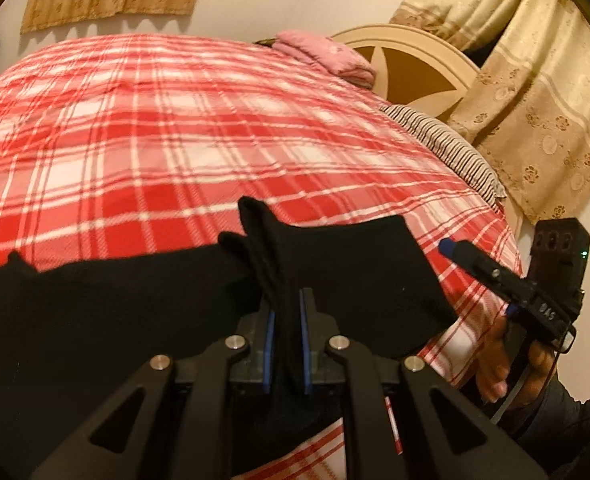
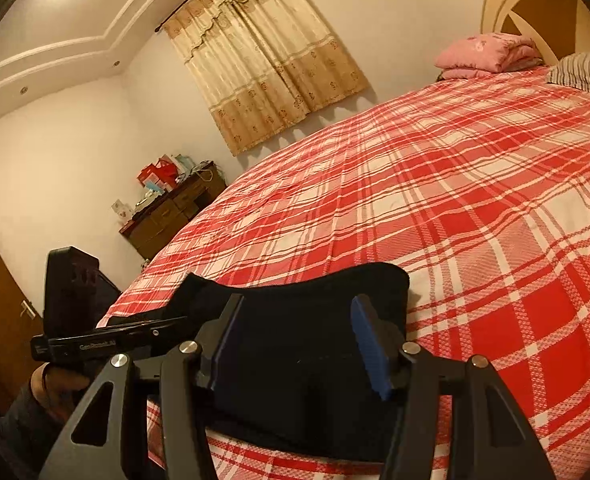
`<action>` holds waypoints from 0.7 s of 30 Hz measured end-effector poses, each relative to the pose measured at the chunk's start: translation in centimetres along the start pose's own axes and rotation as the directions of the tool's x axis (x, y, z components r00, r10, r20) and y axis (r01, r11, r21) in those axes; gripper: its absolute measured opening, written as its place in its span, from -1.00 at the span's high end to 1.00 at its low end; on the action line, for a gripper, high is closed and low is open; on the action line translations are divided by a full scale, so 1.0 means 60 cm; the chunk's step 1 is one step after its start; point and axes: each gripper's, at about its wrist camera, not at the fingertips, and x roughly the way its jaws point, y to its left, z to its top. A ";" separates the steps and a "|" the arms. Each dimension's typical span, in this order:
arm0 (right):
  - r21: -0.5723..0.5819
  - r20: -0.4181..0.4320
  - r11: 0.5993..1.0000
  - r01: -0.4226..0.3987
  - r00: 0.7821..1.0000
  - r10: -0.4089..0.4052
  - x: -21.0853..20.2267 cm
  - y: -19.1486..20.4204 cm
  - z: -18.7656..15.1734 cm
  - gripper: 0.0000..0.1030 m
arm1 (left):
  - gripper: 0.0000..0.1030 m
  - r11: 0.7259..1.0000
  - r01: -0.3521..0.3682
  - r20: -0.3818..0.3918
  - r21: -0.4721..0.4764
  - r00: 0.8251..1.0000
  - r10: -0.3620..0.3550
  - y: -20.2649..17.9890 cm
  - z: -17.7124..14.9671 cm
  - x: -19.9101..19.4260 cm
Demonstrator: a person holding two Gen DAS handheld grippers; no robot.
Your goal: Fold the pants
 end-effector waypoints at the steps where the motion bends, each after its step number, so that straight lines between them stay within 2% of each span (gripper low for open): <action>1: -0.007 -0.003 1.000 -0.009 1.000 0.009 0.001 0.004 0.000 -0.10 | 0.79 1.000 -0.003 0.001 -0.008 1.000 0.003 0.005 -0.003 0.000; 9: -0.067 -0.082 0.996 -0.051 0.996 0.045 0.019 0.031 -0.014 -0.11 | 0.79 0.999 -0.024 0.007 -0.045 1.000 0.025 0.035 -0.018 -0.008; 14: -0.076 -0.192 0.997 -0.004 0.981 -0.011 0.056 0.028 -0.033 -0.12 | 0.78 0.997 -0.019 -0.004 -0.075 1.000 0.019 0.053 -0.028 0.004; 18: -0.075 -0.246 0.997 0.027 0.968 -0.045 0.074 0.018 -0.043 -0.12 | 0.62 0.995 -0.016 -0.030 -0.100 0.999 0.013 0.064 -0.040 0.014; 21: -0.069 -0.227 0.997 0.031 0.973 -0.046 0.066 0.021 -0.036 -0.12 | 0.50 0.997 -0.031 -0.023 -0.069 0.999 0.029 0.055 -0.046 0.007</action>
